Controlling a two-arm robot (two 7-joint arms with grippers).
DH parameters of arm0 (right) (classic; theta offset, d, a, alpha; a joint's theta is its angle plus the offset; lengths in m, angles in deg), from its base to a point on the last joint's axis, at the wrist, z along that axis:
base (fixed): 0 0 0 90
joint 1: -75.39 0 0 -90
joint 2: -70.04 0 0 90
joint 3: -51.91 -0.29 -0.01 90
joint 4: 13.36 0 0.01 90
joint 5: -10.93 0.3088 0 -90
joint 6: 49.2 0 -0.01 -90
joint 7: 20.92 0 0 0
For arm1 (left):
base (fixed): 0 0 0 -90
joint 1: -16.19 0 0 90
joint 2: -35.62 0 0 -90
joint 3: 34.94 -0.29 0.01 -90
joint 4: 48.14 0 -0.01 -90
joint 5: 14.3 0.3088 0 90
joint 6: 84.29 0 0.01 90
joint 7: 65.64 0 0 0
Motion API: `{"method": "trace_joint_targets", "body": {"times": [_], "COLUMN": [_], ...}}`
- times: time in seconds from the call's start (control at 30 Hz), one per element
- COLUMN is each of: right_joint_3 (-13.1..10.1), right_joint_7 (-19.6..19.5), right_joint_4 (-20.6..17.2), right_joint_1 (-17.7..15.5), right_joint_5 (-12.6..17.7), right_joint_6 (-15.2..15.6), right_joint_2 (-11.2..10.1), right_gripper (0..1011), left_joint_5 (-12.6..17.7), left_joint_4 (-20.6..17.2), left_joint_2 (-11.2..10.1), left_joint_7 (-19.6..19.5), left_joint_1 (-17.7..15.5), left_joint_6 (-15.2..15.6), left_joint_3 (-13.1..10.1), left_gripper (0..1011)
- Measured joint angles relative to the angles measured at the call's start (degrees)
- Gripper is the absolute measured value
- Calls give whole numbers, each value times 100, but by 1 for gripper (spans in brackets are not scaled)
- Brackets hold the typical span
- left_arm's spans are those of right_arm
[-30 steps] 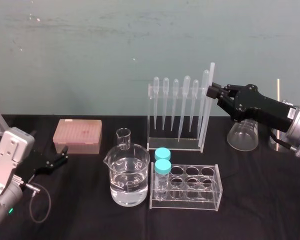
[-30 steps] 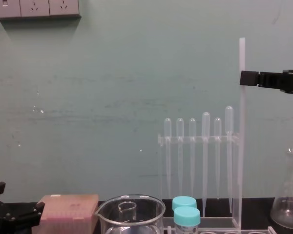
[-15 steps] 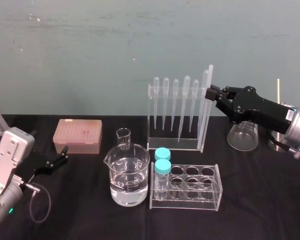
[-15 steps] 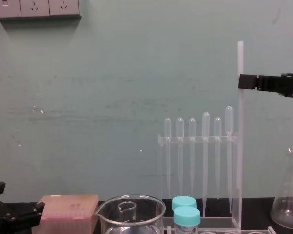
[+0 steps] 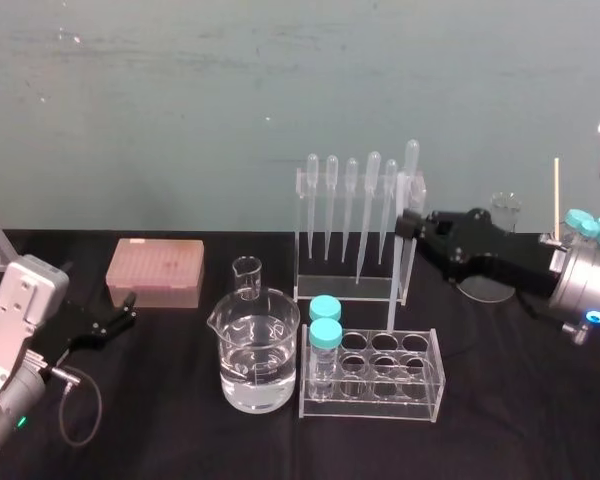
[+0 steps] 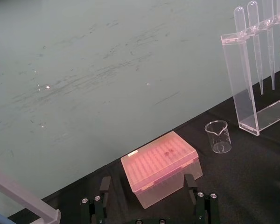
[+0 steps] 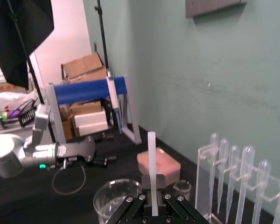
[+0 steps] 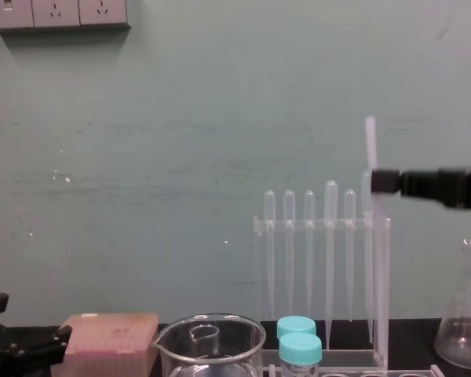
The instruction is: Pick up the stirring rod with one hand, then place it down.
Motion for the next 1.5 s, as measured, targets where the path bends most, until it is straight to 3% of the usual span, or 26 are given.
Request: {"method": "trace_joint_targets", "body": {"times": [0.67, 1.07, 1.5], "right_joint_3": [258, 347, 384], "right_joint_7": [306, 344, 279], "right_joint_4": [863, 1227, 1376], "right_joint_1": [304, 425, 388], "right_joint_5": [-319, -494, -560], "right_joint_6": [-185, -190, -36], "right_joint_2": [442, 606, 690], "right_gripper": [66, 66, 66], "left_joint_5": [0, 0, 0], "left_joint_4": [0, 0, 0], "left_joint_2": [0, 0, 0], "left_joint_7": [0, 0, 0], "left_joint_1": [0, 0, 0], "left_joint_6": [0, 0, 0], "left_joint_3": [0, 0, 0], "left_gripper": [1000, 1000, 1000]}}
